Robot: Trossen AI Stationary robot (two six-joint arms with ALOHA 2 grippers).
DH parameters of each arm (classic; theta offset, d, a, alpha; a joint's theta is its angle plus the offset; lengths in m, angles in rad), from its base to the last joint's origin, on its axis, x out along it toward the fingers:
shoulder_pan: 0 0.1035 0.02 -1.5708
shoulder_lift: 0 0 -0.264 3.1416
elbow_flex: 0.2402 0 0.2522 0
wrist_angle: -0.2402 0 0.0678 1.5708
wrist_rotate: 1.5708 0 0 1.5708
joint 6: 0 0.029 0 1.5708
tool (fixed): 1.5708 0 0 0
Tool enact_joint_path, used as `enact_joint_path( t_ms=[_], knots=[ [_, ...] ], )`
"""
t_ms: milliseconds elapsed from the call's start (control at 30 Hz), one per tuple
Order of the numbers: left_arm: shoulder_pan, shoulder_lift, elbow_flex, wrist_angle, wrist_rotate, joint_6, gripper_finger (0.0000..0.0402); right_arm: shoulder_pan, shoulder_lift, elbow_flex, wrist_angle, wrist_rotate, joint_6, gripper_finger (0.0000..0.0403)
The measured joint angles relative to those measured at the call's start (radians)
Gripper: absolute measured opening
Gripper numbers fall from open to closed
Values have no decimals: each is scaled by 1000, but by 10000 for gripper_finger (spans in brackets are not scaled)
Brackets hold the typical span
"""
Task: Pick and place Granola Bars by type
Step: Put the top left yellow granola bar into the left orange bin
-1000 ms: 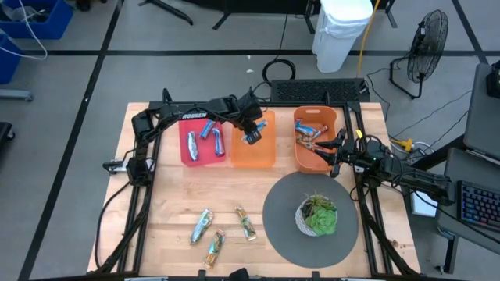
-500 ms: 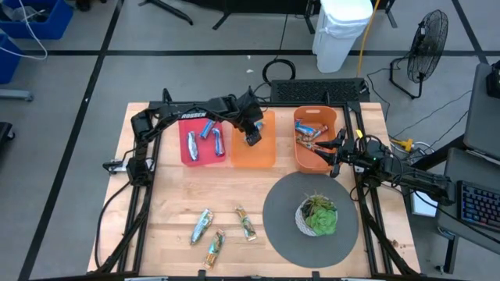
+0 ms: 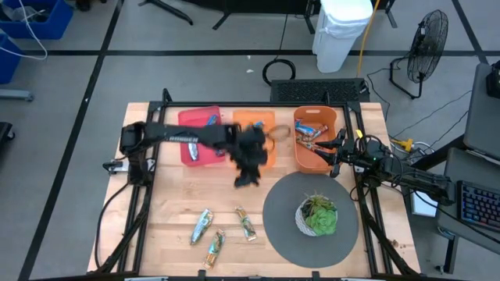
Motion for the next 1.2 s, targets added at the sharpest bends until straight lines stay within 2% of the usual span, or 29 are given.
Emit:
enact_joint_path(
  t_ms=[167, 267, 433, 667, 933, 1200],
  knots=[
    [-201, -15, 0, -180, -238, -209, 147, 0, 0, 0, 1, 0, 0, 128],
    [-313, -12, -1, -260, -312, -388, 147, 0, 3, 0, 2, 0, 0, 128],
    [-491, -11, 0, -272, -491, -704, 147, 0, 3, 0, 4, 0, 0, 128],
    [-693, -11, -14, -286, -801, -1005, 147, 0, 3, 0, 3, 0, 0, 128],
    [-799, -10, -36, -465, -826, -1444, 147, 0, 3, 0, 3, 0, 0, 128],
    [-841, -10, -162, -496, -667, -1727, 147, 0, 3, 0, 3, 0, 0, 128]
  ],
)
